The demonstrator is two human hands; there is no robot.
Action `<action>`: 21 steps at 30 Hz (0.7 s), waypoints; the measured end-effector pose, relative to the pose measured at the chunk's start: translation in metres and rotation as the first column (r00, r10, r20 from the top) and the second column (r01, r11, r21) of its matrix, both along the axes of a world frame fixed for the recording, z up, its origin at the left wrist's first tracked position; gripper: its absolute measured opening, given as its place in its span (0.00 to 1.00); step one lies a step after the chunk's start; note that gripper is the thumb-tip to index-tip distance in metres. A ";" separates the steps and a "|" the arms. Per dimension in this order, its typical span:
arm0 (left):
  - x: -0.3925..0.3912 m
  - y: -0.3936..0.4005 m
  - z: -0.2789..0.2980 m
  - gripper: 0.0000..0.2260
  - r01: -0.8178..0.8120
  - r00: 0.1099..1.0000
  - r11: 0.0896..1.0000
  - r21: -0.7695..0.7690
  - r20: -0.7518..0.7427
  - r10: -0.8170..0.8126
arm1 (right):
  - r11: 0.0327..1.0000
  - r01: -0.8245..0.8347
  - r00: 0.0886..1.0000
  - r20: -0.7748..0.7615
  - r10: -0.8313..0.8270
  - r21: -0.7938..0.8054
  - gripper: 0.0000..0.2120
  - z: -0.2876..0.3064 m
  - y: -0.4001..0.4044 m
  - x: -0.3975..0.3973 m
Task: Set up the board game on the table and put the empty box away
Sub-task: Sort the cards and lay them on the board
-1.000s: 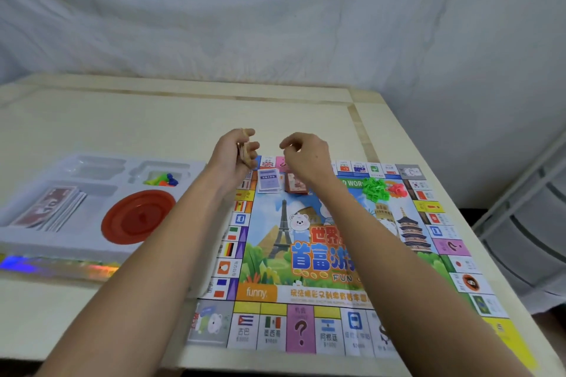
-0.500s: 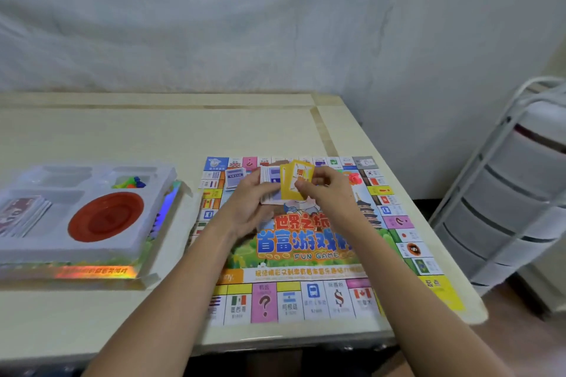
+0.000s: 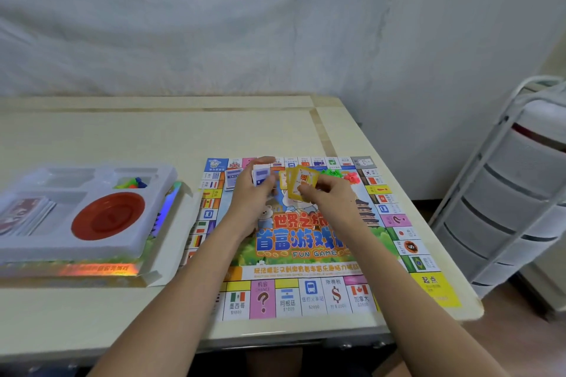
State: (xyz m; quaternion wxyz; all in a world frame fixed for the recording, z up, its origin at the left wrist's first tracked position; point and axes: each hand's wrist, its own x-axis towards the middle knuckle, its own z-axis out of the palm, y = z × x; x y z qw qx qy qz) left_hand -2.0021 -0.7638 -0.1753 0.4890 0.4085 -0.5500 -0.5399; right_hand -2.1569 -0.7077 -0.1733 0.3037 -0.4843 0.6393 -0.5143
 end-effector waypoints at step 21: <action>0.001 -0.008 -0.011 0.06 0.058 0.961 0.982 -0.178 0.276 -0.007 | 0.998 -0.038 0.892 -0.448 0.059 0.057 0.17 -0.022 -0.012 0.006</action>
